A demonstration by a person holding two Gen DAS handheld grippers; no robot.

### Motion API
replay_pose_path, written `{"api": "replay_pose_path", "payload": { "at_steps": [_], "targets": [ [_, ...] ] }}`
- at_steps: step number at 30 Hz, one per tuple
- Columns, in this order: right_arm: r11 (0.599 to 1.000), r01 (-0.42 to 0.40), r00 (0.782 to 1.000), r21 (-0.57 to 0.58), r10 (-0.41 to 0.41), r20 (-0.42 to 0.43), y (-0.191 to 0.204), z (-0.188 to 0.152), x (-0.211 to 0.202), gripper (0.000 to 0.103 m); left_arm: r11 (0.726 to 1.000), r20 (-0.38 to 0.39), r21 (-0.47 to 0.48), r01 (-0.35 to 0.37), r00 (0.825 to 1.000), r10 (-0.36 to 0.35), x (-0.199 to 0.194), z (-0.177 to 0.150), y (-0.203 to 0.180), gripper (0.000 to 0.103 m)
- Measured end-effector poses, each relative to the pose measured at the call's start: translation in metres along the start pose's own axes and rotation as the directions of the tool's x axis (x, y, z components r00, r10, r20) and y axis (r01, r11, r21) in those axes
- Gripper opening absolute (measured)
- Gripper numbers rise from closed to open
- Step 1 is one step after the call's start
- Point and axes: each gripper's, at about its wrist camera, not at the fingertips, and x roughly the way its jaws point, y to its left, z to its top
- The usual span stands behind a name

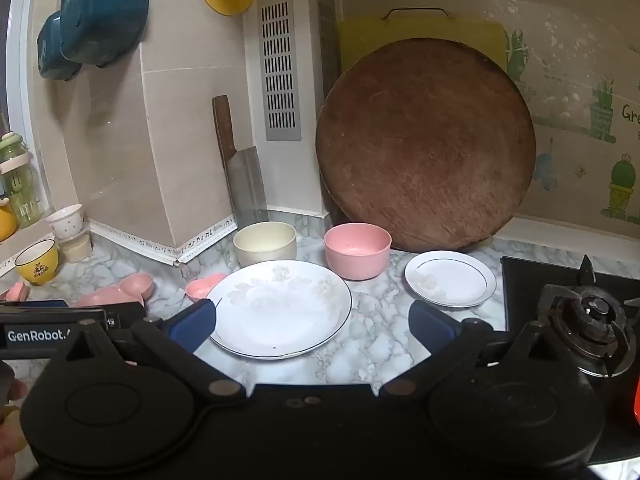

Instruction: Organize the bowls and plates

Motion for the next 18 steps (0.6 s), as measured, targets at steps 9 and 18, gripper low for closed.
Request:
{"api": "replay_pose_path", "payload": {
  "at_steps": [9,18],
  "targets": [
    [1.000,0.007,1.000,-0.003,-0.007,0.006,0.003,0.006,0.003,0.103,1.000,0.019,-0.023,0.017,1.000,-0.017,-0.005,0.004,0.005,0.101],
    [1.000,0.009,1.000,-0.002,-0.009,0.002,0.005,0.007,0.001,0.103,0.999,0.017,-0.025,0.020,1.000,-0.020,-0.001,0.007,0.007,0.101]
  ]
}}
